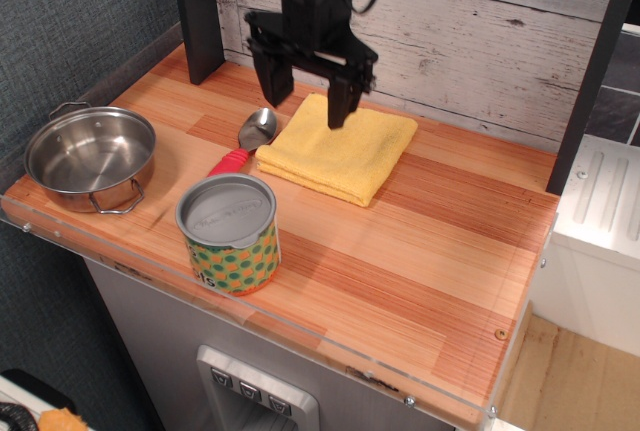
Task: Move the yellow cloth next to the spatula
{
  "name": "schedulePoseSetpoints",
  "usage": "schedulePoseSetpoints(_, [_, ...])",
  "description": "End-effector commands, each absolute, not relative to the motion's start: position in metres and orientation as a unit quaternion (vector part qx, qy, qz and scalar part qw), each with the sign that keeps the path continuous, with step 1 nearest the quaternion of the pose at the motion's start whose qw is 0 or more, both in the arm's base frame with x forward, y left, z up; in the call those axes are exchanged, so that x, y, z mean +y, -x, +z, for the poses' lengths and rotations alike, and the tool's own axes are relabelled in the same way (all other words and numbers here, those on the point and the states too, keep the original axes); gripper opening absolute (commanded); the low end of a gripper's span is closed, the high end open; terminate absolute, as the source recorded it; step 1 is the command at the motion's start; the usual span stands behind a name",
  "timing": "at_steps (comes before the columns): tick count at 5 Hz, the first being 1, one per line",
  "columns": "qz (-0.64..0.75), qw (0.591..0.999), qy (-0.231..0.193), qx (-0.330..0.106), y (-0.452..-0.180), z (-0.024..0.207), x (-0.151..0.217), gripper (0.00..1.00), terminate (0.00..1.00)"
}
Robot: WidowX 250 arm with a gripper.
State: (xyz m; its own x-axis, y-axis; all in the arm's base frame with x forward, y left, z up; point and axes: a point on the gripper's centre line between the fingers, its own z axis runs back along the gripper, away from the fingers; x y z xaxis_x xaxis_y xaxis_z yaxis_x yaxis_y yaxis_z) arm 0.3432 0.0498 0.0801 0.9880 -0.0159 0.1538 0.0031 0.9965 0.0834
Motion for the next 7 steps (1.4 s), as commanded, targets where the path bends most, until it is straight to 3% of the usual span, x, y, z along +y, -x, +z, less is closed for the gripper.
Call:
schedulePoseSetpoints(1, [0.019, 0.994, -0.043, -0.099, -0.322, 0.130, 0.027, 1.00, 0.00])
schedulePoseSetpoints(4, [-0.012, 0.994, -0.014, -0.107, -0.322, 0.139, -0.008, 1.00, 0.00])
schedulePoseSetpoints(6, [-0.014, 0.993, -0.016, -0.116, -0.324, 0.141, -0.018, 1.00, 0.00])
schedulePoseSetpoints(7, [-0.014, 0.993, -0.016, -0.116, -0.324, 0.141, -0.018, 1.00, 1.00])
